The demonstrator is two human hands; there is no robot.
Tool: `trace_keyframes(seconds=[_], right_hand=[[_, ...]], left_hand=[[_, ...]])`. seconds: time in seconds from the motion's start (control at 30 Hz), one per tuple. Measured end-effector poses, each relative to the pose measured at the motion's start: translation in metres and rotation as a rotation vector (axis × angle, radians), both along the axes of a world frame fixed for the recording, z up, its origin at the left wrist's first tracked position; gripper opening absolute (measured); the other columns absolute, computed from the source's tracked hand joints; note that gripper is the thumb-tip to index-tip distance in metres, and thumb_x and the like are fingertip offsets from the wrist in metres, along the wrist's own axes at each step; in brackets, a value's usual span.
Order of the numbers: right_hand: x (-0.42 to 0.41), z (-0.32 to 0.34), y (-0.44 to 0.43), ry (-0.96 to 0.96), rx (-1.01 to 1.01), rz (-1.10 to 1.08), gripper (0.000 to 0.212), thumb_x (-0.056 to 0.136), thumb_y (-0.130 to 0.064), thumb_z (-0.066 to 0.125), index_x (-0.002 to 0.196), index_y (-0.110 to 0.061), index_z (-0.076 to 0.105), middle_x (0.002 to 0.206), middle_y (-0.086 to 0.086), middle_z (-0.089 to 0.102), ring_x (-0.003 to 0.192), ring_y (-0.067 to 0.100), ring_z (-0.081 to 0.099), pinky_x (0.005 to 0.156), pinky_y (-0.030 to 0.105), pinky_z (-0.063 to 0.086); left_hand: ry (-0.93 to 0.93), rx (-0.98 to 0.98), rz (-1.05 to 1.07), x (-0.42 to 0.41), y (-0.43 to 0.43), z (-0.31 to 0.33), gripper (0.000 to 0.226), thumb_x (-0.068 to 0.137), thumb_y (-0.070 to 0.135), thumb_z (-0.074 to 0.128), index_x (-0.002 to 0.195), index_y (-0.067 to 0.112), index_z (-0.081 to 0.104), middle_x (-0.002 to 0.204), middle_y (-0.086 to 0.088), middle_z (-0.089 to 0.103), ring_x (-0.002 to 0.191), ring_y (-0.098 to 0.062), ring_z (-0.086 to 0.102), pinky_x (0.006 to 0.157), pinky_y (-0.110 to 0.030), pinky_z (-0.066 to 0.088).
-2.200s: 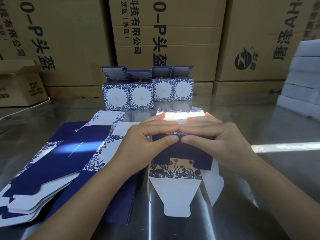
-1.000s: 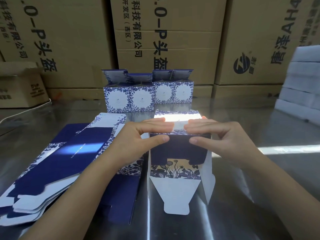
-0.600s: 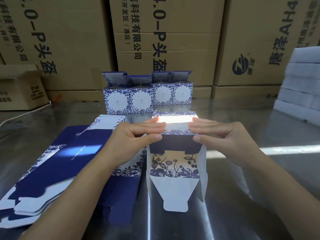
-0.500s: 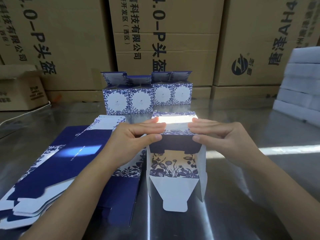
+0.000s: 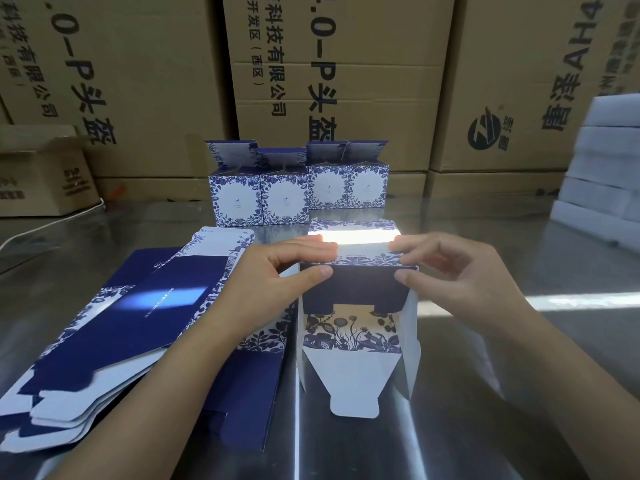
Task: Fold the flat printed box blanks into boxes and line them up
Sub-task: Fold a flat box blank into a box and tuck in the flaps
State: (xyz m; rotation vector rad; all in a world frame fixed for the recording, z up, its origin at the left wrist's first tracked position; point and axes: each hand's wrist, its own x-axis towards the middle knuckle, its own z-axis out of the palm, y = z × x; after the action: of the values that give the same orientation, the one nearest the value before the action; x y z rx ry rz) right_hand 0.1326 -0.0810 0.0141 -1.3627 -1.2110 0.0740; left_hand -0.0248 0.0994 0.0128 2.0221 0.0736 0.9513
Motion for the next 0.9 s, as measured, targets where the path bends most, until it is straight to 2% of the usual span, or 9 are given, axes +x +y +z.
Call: trace_keyframes(seconds=[0.27,0.43,0.53,0.67,0.8,0.9], right_hand=[[-0.007,0.005,-0.001,-0.068,0.056,-0.091,0.023,0.069,0.005,0.078,0.069,-0.018,0.072,0.086,-0.003,0.074,0.086,0.007,0.068,0.078,0.012,0.048],[-0.009,0.005,-0.001,-0.111,0.04,-0.121,0.022,0.07,0.002,0.077,0.07,-0.019,0.072,0.087,-0.005,0.073,0.083,0.005,0.068,0.077,0.012,0.048],[-0.009,0.006,0.0,-0.154,-0.013,-0.143,0.021,0.073,-0.003,0.077,0.075,-0.023,0.071,0.09,-0.011,0.073,0.087,0.004,0.066,0.081,0.014,0.047],[-0.011,0.005,0.002,-0.283,-0.039,-0.187,0.017,0.073,-0.013,0.078,0.084,-0.025,0.074,0.092,-0.013,0.071,0.095,0.003,0.061,0.085,0.008,0.04],[-0.013,0.005,0.004,-0.268,-0.027,-0.183,0.016,0.069,-0.031,0.072,0.084,-0.026,0.073,0.092,-0.011,0.07,0.095,0.005,0.059,0.085,0.009,0.039],[-0.015,0.002,0.007,-0.256,-0.048,-0.197,0.017,0.069,-0.031,0.074,0.086,-0.032,0.073,0.093,-0.012,0.068,0.097,0.005,0.056,0.085,0.008,0.036]], left_hand=[[-0.008,-0.002,-0.001,0.0,-0.001,0.0,0.026,0.078,0.005,0.072,0.088,0.029,0.074,0.098,0.02,0.071,0.107,0.003,0.06,0.091,-0.009,0.042],[-0.003,-0.012,0.001,-0.001,-0.001,0.0,0.026,0.078,0.006,0.072,0.088,0.031,0.074,0.098,0.019,0.072,0.107,0.003,0.06,0.091,-0.009,0.042],[-0.011,-0.014,0.012,-0.001,-0.002,0.0,0.028,0.078,0.005,0.073,0.085,0.032,0.074,0.097,0.019,0.072,0.108,0.003,0.06,0.092,-0.011,0.043],[-0.018,0.006,0.022,0.0,-0.005,0.0,0.029,0.077,0.01,0.074,0.083,0.038,0.075,0.096,0.018,0.072,0.109,0.001,0.06,0.098,-0.019,0.043],[-0.016,0.012,0.029,0.0,-0.006,0.0,0.029,0.077,0.013,0.074,0.084,0.041,0.075,0.096,0.019,0.072,0.108,0.0,0.06,0.099,-0.023,0.044],[-0.015,0.005,0.035,0.0,-0.008,0.001,0.028,0.076,0.013,0.074,0.082,0.041,0.075,0.096,0.019,0.072,0.108,0.0,0.06,0.099,-0.023,0.044]])
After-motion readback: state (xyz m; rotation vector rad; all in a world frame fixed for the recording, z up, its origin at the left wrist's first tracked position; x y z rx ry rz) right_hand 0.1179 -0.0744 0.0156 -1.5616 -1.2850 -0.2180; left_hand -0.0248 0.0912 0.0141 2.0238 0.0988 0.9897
